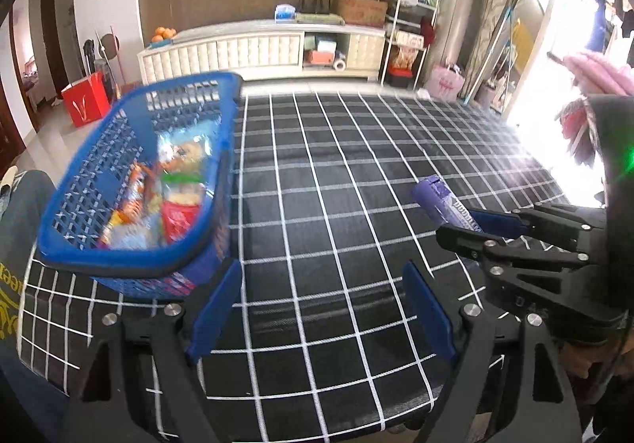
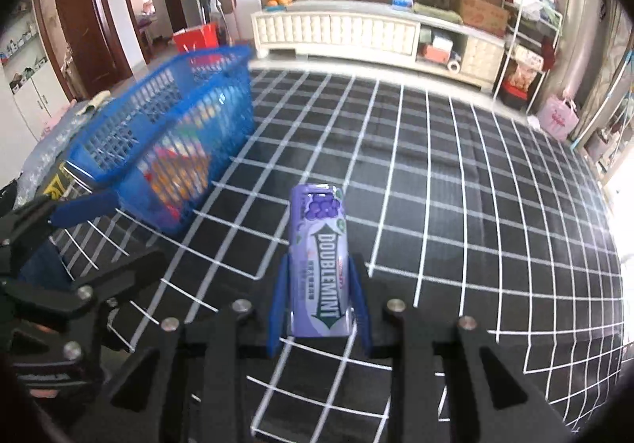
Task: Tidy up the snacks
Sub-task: 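Lift the DOUBLEMINT tube and carry it over the basket with the right tool, then open the right tool to drop the DOUBLEMINT tube into the basket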
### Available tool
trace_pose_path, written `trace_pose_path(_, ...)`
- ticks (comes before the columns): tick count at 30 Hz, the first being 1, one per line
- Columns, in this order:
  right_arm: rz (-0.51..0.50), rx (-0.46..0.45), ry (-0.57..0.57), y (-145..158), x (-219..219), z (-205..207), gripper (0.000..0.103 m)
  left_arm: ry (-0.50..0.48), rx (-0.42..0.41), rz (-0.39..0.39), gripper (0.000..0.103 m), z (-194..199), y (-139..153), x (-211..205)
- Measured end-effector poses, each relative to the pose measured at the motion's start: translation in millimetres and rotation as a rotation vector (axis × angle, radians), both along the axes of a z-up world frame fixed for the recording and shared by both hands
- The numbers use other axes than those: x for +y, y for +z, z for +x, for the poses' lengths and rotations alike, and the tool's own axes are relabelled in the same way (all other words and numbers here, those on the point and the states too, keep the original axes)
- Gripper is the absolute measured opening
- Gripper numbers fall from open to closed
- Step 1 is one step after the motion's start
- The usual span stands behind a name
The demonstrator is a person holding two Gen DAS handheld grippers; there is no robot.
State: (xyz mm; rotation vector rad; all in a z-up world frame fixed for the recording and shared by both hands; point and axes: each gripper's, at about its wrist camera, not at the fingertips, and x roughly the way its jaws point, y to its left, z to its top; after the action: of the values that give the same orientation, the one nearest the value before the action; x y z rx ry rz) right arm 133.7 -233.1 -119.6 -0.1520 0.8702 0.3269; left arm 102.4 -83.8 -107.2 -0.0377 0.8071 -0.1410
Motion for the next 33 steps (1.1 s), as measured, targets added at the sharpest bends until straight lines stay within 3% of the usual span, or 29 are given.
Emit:
trace_pose_path(10,0.066,-0.061,0.014,43,47,-1,0.034,0.041,-0.082,0.016,0.082,-7,39,52)
trace_pose_path(20,0.076,-0.095,0.074,73,104,14,0.035,0.100,-0.111,0.037,0.082,-10,65,124)
trace_pose_path(28,0.091,-0.053,0.122,72,144,45,0.035,0.133,-0.109,0.086,0.082,6,71,169)
trace_pose_path(33,0.028,-0.019,0.112,61,169,69,0.035,0.153,-0.088,0.118,0.082,22,66,189)
